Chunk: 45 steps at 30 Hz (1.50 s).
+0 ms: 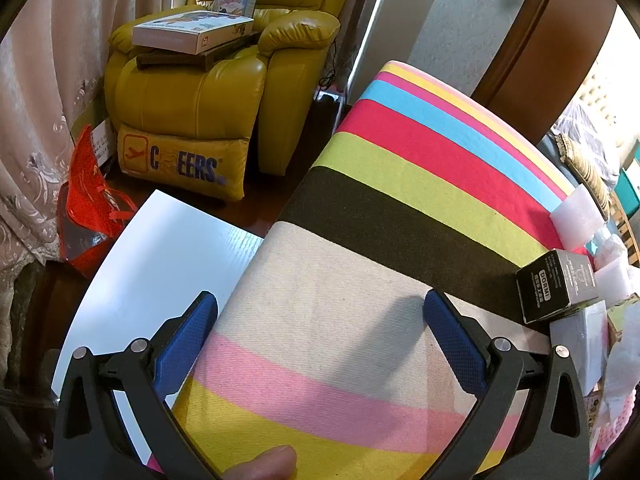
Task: Collect trash
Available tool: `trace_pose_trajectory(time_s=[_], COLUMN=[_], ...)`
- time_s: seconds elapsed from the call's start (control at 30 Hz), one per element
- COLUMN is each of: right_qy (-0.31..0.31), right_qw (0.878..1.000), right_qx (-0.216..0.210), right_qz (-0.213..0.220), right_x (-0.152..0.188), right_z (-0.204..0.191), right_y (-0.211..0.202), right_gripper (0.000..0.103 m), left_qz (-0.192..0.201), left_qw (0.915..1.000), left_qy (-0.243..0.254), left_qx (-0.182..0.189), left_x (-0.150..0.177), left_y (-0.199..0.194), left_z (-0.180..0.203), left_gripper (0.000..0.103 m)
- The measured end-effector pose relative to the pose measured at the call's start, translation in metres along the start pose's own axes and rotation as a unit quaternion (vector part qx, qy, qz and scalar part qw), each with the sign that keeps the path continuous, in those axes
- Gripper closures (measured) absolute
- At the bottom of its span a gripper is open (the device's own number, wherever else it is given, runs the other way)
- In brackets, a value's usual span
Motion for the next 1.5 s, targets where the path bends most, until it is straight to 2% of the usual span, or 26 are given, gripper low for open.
trace_pose_trajectory(time_s=[1.2,1.5], right_qy=[0.000,0.000], right_qw=[1.000,1.000], right_qx=[0.000,0.000], right_qz=[0.000,0.000], right_x=[0.0031,0.0028], right_z=[-0.0005,0.0010], right_y=[-0.0026,-0.0023], right_gripper=[0.003,0.003], left_qz=[-0.012,-0.003], left_qw=[0.9995,0.9999], left_qy=[-0.024,-0.012], left_qx=[0.018,0.003], left_x=[0.0022,0.0028], left_y=[0.0021,-0.0008], left_z=[-0.0006,0.0004], left_gripper=[0.006,0.006])
Point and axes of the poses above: each gripper's, at about its wrist camera, not at the fingertips, and y roughly the way its jaws point, z to its right, x to its underside, the point moved 9 cm from there along y, roughly the way its jaws point, and after that the axes turned 11 degrees about -y, right-handed, at the moved point
